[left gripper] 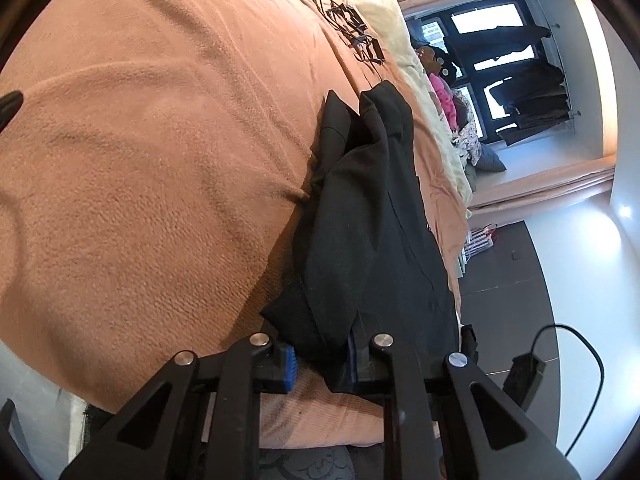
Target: Fold large clothes
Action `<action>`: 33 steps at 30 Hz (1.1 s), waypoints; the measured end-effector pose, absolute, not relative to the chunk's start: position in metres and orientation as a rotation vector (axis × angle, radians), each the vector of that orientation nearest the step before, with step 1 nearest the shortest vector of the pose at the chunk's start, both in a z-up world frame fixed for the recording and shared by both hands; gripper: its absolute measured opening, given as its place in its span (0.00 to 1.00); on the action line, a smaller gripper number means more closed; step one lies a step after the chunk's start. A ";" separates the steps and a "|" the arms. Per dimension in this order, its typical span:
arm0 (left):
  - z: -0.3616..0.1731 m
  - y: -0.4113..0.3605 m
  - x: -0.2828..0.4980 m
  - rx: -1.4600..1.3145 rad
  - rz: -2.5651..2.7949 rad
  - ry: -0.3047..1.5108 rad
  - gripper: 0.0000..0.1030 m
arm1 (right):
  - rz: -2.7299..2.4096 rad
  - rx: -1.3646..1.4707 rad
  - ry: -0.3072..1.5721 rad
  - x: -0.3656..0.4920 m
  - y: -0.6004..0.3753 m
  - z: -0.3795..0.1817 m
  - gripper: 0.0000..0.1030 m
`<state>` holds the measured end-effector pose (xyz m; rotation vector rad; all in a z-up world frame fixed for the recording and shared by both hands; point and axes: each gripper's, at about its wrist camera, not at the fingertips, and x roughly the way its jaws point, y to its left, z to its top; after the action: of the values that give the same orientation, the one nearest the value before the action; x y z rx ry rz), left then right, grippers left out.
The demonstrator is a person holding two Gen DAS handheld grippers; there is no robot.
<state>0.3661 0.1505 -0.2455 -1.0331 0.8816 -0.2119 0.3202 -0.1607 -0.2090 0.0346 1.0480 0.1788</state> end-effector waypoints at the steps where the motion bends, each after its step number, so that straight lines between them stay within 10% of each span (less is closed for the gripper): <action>1: -0.246 0.150 0.366 -1.037 -0.211 0.881 0.19 | 0.177 0.029 1.053 0.325 -0.160 -0.210 0.50; 33: -0.262 0.139 0.370 -1.127 -0.028 0.901 0.20 | 0.184 -0.036 1.112 0.525 -0.156 -0.219 0.44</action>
<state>0.3698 0.1389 -0.2625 -1.1275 0.9009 -0.0285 0.5245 -0.1558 -0.2194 -0.0365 1.1117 0.1840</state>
